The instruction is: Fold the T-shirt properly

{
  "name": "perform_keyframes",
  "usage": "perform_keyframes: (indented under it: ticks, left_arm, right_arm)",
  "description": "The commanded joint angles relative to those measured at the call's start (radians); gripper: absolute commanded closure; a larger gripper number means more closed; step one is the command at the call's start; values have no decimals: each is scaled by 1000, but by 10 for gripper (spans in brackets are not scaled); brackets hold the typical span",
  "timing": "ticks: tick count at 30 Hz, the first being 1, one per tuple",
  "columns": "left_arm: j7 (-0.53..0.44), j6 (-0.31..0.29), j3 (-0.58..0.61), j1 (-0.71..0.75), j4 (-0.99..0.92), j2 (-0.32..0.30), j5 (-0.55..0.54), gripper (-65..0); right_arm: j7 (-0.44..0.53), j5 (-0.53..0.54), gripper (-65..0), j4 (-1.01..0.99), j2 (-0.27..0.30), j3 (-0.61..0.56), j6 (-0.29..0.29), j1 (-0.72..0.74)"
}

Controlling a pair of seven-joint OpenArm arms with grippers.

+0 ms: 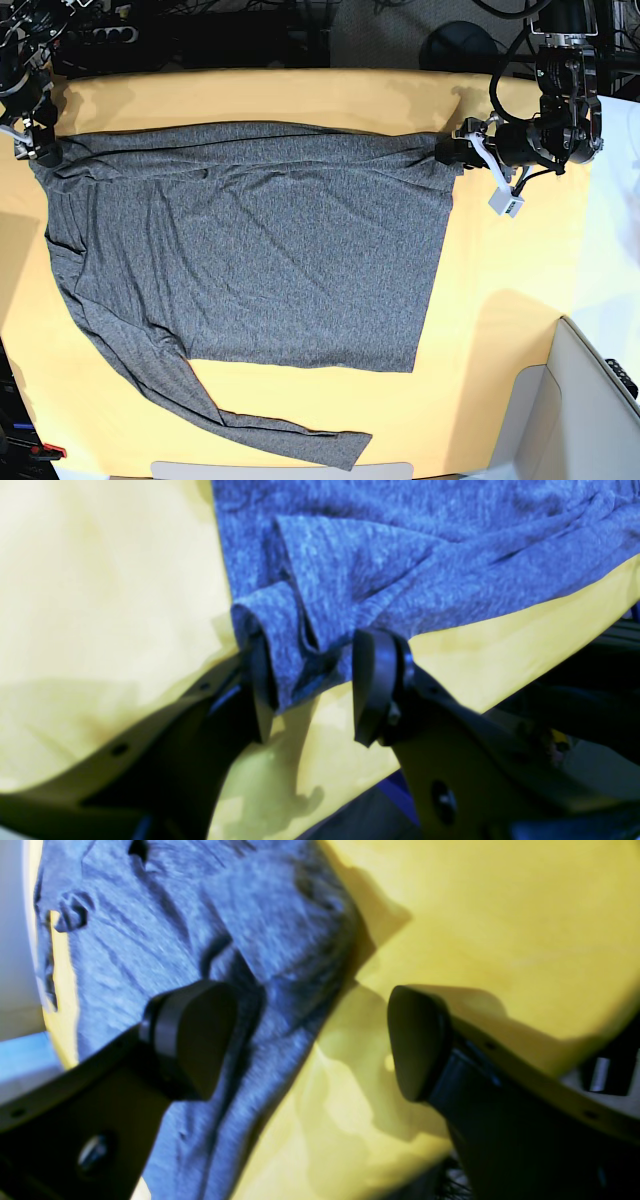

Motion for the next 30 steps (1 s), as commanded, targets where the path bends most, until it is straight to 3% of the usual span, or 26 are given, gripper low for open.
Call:
perform_keyframes:
  ticks: [1,8,15,17,23,30]
  left_arm:
    - [-9,-5,-7,-12,17,-14,-16,-233]
    - [-9,-5,-7,-12,17,-12,-16,-233]
    - [-11,-5,-7,-13,17,-14,-16,-233]
    - [-11,-5,-12,-15,17,-15,-15,-233]
    - [1,-5,-93,-10,-13,-15,-15,-235]
    - [-8,-5,-89,-16,-145,-8,-15,-237]
  right_arm:
    - [3,1,-500,3,27,4,3,14]
    - [3,-122,-500,-22,33,3,3,80]
    - [3,-139,-477,-23,34,-68,3,92]
    - [6,-139,-392,-23,33,-86,3,94]
    - [6,-140,-25,-71,31,-105,3,106]
    - [6,-140,0,-126,31,-113,3,103]
